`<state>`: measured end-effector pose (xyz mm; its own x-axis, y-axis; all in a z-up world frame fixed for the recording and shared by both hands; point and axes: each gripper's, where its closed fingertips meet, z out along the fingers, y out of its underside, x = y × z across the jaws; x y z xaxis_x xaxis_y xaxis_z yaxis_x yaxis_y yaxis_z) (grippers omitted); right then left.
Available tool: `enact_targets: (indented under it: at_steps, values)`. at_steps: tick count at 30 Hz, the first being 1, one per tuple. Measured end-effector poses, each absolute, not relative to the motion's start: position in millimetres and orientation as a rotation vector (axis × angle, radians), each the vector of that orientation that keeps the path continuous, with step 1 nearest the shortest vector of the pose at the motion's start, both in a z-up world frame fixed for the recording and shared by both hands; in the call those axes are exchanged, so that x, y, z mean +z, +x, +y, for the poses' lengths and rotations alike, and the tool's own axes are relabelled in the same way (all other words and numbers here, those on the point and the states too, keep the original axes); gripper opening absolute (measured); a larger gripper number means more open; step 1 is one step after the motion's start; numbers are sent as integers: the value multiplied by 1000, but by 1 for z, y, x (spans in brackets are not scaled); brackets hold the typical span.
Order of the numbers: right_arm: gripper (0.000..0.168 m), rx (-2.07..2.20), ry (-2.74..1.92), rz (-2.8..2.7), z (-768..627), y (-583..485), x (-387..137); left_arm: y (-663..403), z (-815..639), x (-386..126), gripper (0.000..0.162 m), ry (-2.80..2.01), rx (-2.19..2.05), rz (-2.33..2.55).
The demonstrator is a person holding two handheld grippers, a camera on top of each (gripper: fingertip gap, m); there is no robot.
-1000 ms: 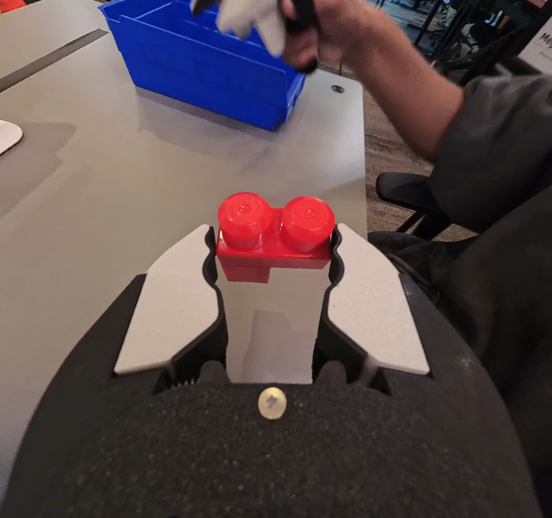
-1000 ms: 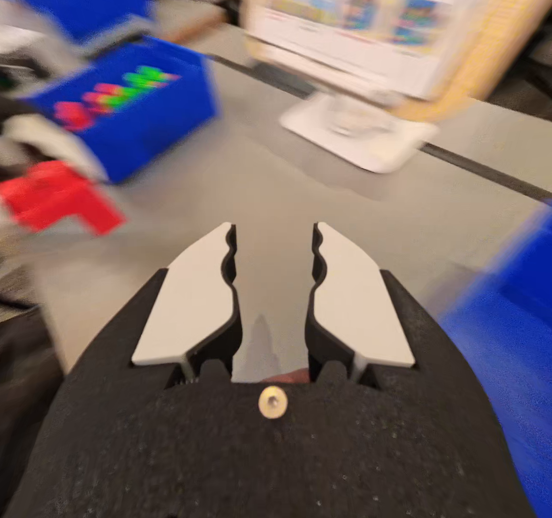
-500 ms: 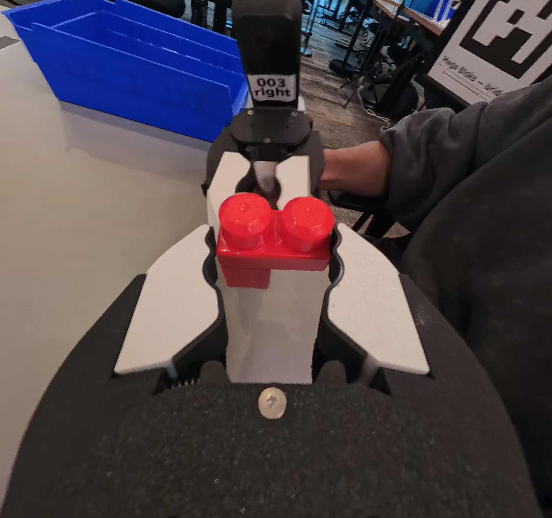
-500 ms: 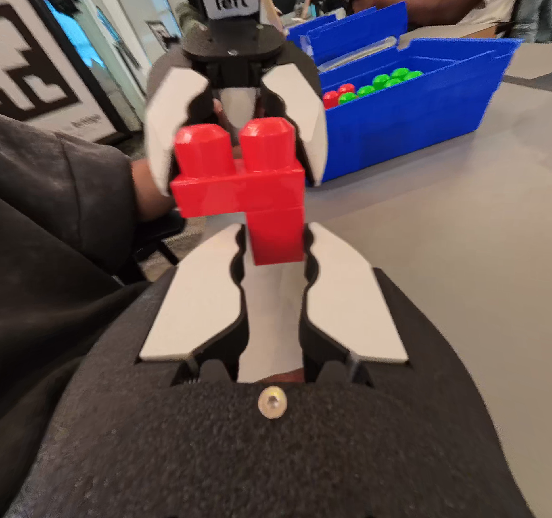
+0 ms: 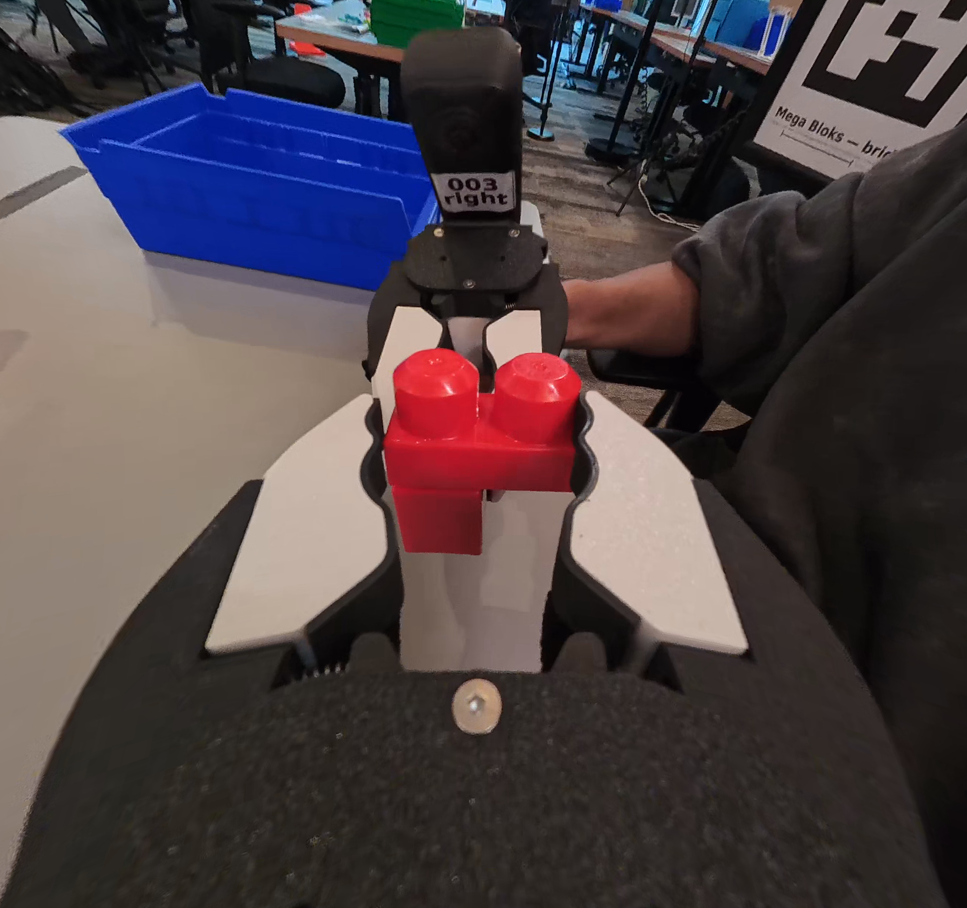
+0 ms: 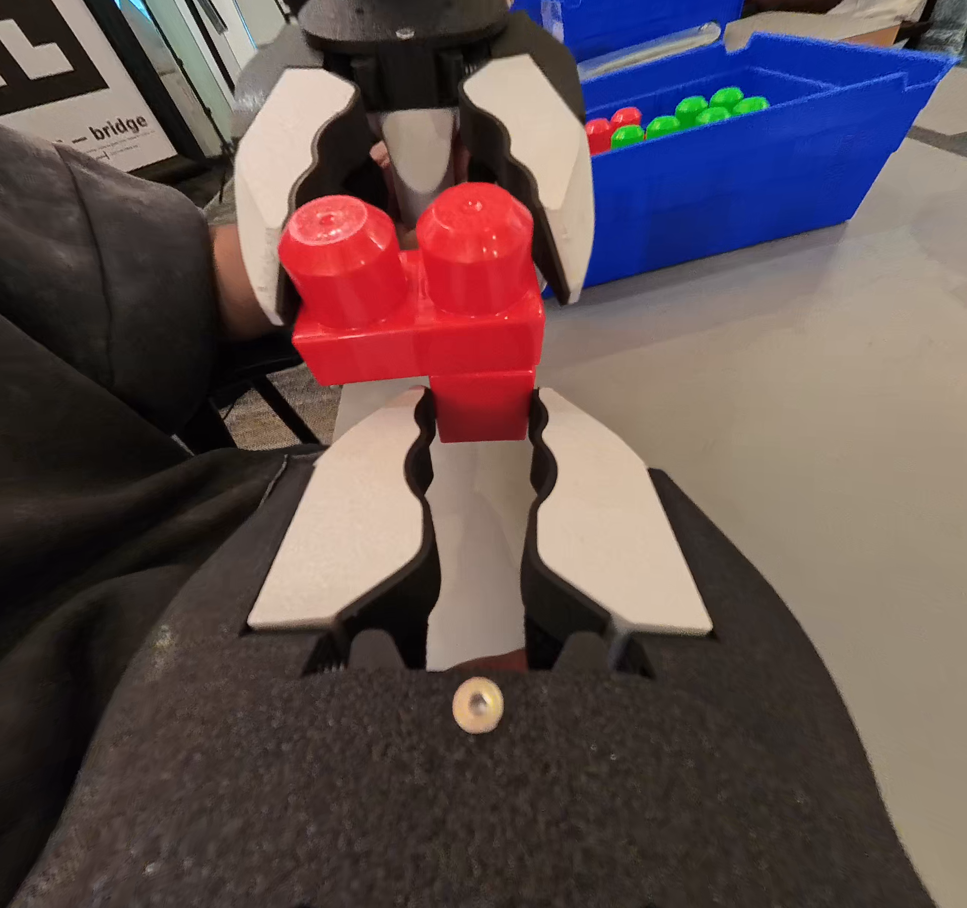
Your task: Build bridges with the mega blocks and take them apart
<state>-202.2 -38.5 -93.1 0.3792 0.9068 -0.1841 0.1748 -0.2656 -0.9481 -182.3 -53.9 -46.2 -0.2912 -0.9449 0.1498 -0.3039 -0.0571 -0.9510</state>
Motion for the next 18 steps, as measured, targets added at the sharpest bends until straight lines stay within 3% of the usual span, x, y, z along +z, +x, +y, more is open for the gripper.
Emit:
enact_targets:
  at_steps: [3, 5, 9, 13, 18]
  values:
    - [34, 927, -1769, -1033, -42, -202, -109, -180, -54, -41, 68, -1321, -1418, 1574]
    - [35, 797, -1846, -1140, -46, -208, -141, -184, -55, -11, 68, -1241, -1574, 1459]
    - [35, 801, -1826, -1080, -42, -203, -128, -199, -38, 7, 68, -1234, -1502, 1423]
    - [35, 789, -1837, -1012, -37, -188, -121, -200, -13, -11, 69, -1379, -1340, 1350]
    - [35, 474, -1874, -854, -36, -93, -43, -204, 12, -45, 69, -1542, -1061, 1307]
